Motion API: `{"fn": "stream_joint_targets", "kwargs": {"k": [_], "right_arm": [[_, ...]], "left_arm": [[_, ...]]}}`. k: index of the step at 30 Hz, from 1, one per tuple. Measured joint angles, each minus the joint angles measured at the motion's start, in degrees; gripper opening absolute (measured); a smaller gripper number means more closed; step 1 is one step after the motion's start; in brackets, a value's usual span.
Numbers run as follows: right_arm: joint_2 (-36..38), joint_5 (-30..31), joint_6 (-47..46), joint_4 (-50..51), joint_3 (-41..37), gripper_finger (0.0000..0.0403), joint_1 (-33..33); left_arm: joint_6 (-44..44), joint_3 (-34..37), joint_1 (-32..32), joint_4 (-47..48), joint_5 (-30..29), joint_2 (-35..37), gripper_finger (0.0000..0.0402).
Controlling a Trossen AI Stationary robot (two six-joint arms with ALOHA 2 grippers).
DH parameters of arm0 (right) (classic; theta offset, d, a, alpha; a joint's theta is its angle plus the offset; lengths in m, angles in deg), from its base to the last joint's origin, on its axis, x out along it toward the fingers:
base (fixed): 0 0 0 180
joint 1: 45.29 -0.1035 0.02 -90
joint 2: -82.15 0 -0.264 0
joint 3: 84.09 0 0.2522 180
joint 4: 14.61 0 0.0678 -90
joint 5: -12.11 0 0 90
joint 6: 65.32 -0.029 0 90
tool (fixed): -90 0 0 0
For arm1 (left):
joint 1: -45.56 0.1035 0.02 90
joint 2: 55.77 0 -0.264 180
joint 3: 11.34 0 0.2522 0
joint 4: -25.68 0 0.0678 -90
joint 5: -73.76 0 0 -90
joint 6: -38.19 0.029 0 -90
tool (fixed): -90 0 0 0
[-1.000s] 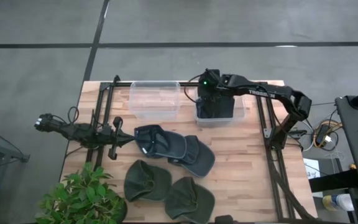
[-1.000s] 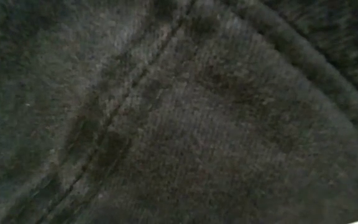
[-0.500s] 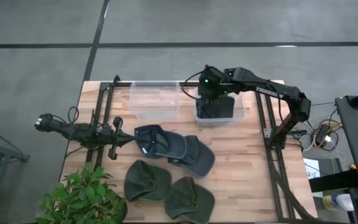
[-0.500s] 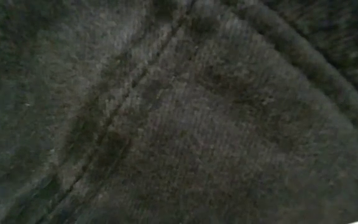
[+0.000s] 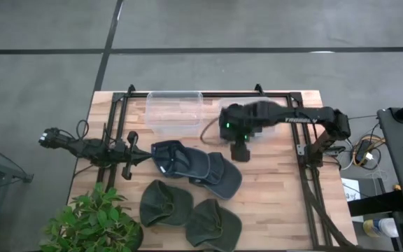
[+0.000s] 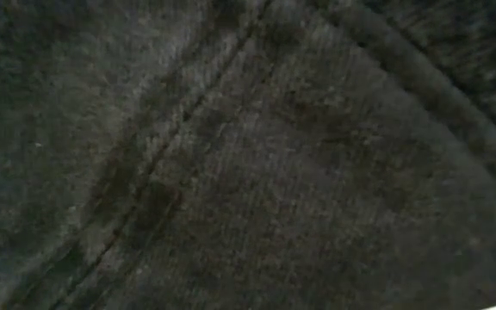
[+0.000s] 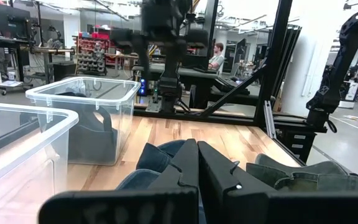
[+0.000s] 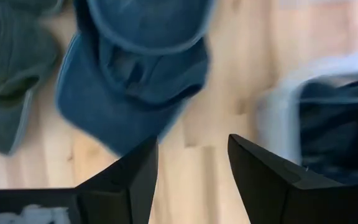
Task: Pick & Place hat
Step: Put the right blue cap into the right transparent bin
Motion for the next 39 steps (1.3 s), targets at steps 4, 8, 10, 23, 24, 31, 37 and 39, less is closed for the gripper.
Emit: {"fn": "stream_joint_targets", "kwargs": {"k": [4,8,10,23,24,31,37,39], "right_arm": [[0.0,0.2,-3.7,-2.4,-5.5,0.0187,-3.6],[0.0,0.4,-6.6,-8.2,-11.4,0.0186,-5.5],[0.0,0.5,-8.2,-11.3,-14.0,0.0185,-5.8],[0.3,5.0,-16.4,-19.0,-24.6,0.018,-5.8],[0.2,4.4,-17.0,-19.1,-24.9,0.018,-5.8],[-0.1,3.0,-20.4,-20.1,-25.2,0.0177,-6.3],[-0.1,3.6,-20.4,-15.6,-20.4,0.0173,-6.3],[-0.1,3.2,-22.1,-14.9,-19.1,0.0174,-7.1]], "left_arm": [[0.0,0.0,0.0,0.0,0.0,0.0,0.0],[0.0,0.0,0.0,0.0,0.0,0.0,0.0],[0.0,0.0,0.0,0.0,0.0,0.0,0.0],[0.0,0.0,0.0,0.0,0.0,0.0,0.0],[0.0,0.0,0.0,0.0,0.0,0.0,0.0],[0.0,0.0,0.0,0.0,0.0,0.0,0.0],[0.0,0.0,0.0,0.0,0.0,0.0,0.0],[0.0,0.0,0.0,0.0,0.0,0.0,0.0]]}}
